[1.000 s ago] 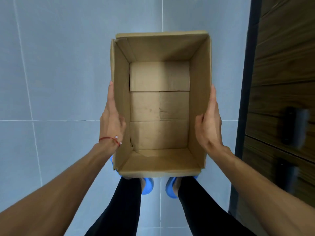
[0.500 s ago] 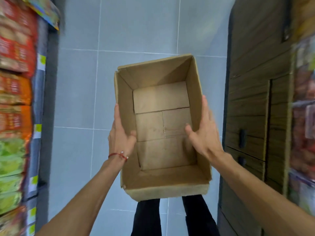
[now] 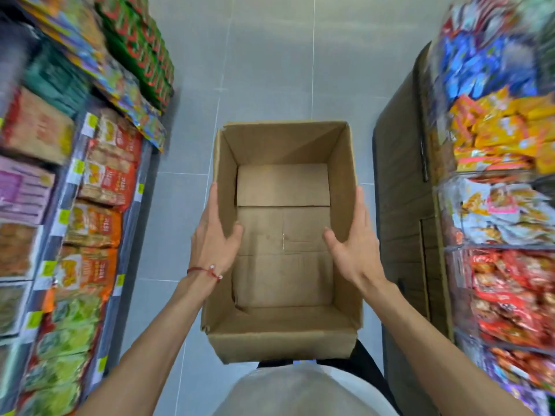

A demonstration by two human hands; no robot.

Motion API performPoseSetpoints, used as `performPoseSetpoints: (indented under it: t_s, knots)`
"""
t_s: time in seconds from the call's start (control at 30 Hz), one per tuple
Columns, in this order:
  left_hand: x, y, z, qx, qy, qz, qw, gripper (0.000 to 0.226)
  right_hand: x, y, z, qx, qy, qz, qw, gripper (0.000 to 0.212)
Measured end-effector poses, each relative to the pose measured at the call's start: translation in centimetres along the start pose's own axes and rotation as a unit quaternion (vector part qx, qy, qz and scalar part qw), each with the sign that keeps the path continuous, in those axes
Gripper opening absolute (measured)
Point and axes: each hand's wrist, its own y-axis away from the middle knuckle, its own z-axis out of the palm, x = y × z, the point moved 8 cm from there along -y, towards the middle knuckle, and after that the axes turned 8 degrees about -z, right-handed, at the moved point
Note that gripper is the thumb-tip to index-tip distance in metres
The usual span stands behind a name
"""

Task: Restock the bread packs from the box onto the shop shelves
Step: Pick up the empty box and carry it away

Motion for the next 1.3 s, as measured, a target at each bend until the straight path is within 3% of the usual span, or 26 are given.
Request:
performPoseSetpoints:
  t_s: [0.63, 1.0, 1.3]
  knots:
    - [22.0, -24.7, 0.7, 0.006, -0.027, 0.022, 0.999, 0.083, -2.9, -29.3, -11.3, 0.035, -0.054, 0.004, 0.998, 0.100]
    - [35.3, -49.2, 3.7, -0.036, -0.041, 0.063, 0.997, 0.081, -3.6, -53.0, -14.3, 0.076, -0.057, 0.057, 0.994, 0.108]
    - [51.5, -66.4, 8.2, -0.106, -0.061, 0.167, 0.978, 0.082, -2.7, -68.9, -22.2, 0.180, -0.085, 0.116, 0.973, 0.104]
